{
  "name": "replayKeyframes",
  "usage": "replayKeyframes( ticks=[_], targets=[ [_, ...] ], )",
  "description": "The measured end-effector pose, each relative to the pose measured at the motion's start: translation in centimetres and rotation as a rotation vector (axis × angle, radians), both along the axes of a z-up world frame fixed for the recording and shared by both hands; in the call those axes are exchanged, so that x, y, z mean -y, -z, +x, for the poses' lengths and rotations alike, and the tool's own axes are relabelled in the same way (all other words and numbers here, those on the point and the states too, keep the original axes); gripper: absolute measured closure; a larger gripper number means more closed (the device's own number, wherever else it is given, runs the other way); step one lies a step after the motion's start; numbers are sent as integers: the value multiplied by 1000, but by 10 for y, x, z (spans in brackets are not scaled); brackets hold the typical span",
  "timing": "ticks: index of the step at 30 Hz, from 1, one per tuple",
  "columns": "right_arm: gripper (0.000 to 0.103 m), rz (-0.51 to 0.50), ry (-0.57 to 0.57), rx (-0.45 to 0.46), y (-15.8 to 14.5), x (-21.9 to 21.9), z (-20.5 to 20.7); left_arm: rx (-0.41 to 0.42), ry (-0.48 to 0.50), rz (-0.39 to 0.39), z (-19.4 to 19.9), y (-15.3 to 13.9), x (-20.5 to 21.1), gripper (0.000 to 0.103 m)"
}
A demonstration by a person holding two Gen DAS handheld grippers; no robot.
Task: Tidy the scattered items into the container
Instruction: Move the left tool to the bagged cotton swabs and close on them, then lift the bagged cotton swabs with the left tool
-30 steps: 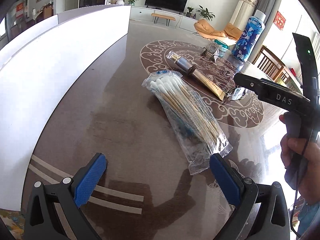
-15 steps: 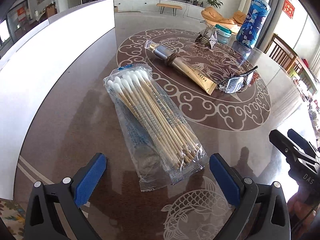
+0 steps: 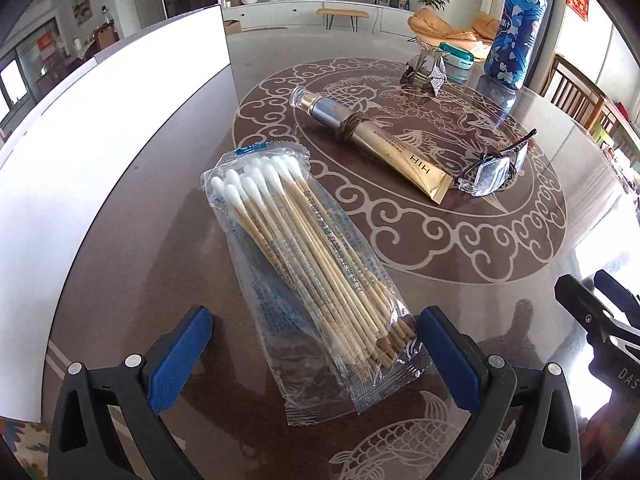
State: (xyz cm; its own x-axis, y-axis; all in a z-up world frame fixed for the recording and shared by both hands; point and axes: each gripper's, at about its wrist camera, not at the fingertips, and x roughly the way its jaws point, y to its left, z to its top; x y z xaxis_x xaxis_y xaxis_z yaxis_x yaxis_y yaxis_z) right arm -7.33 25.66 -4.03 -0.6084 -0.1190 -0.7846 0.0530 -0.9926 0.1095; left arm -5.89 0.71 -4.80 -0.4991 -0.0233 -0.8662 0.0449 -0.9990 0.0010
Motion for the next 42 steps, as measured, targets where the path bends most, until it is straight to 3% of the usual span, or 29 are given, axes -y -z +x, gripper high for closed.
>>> replayKeyframes(
  ticks=[15, 24, 37, 39, 42],
  targets=[
    [0, 122, -22, 33, 7, 20, -4, 6, -38, 0, 4, 0, 35, 0],
    [0, 120, -30, 32, 7, 20, -4, -53, -2, -4, 9, 1, 37, 0],
    [0, 120, -31, 32, 7, 20, -4, -33, 20, 2, 13, 0, 47, 0],
    [0, 120, -31, 32, 7, 20, -4, -48, 18, 36, 19, -2, 59, 0],
    [0, 120, -31, 32, 7, 20, -4, -79, 0, 167, 28, -7, 84, 0]
  ],
)
